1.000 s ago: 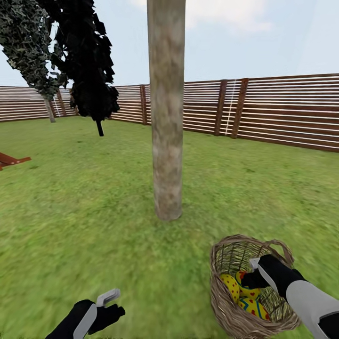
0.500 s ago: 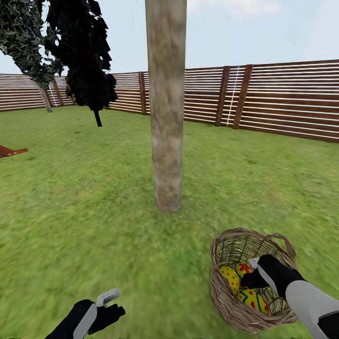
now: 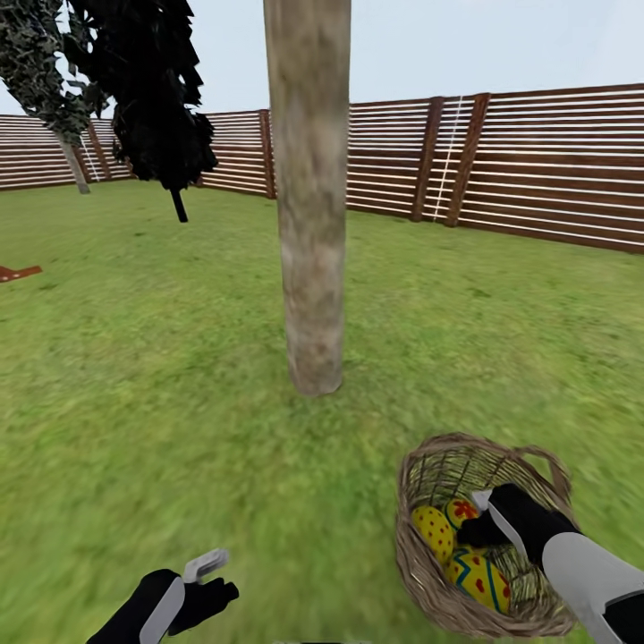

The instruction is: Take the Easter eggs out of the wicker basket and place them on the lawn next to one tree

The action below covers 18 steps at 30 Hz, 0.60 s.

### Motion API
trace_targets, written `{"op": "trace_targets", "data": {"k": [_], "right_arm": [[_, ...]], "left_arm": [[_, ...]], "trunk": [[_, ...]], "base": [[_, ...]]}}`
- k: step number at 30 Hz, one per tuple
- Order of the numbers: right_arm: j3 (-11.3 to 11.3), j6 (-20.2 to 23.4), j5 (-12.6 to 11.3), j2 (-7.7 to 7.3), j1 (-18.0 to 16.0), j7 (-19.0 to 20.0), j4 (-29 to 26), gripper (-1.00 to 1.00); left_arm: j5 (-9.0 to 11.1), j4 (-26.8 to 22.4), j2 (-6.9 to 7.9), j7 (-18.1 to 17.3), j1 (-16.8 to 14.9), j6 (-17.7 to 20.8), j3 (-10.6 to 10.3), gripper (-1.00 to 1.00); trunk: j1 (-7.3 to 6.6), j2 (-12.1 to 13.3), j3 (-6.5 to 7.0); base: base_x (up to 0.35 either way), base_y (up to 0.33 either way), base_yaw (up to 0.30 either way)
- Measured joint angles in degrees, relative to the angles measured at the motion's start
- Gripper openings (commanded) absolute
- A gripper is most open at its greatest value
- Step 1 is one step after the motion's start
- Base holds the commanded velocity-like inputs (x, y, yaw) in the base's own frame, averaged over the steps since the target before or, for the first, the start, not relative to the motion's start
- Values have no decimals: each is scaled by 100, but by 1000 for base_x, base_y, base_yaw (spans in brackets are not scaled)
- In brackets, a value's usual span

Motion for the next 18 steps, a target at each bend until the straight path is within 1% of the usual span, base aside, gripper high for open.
{"op": "trace_targets", "data": {"k": [3,6,13,14,16,18], "right_arm": [[2,-1,0,43,0,0,0,100],[3,-2,2,68,0,-6,7,100],[9,-2,3,76,0,-8,9,100],[27,-2,3,76,0,-8,9,100],[134,-7,-4,76,0,-8,9,100],[164,-9,-5,70,0,-8,9,100]], "left_arm": [[-1,-1,-1,2,0,-1,0,100],[6,-1,5,2,0,0,7,100],[6,-1,4,2,0,0,8,100],[5,-1,2,2,0,-1,8,100],[3,-1,0,2,0,1,8,100],[2,-1,0,3,0,0,8,100]], "trunk": [[10,-4,-67],[19,-8,-133],[37,-17,-288],[39,-19,-311],[44,-21,-355],[50,-24,-399]], "base": [[141,-24,0],[12,-2,0],[1,0,0],[0,0,0],[0,0,0],[0,0,0]]}}
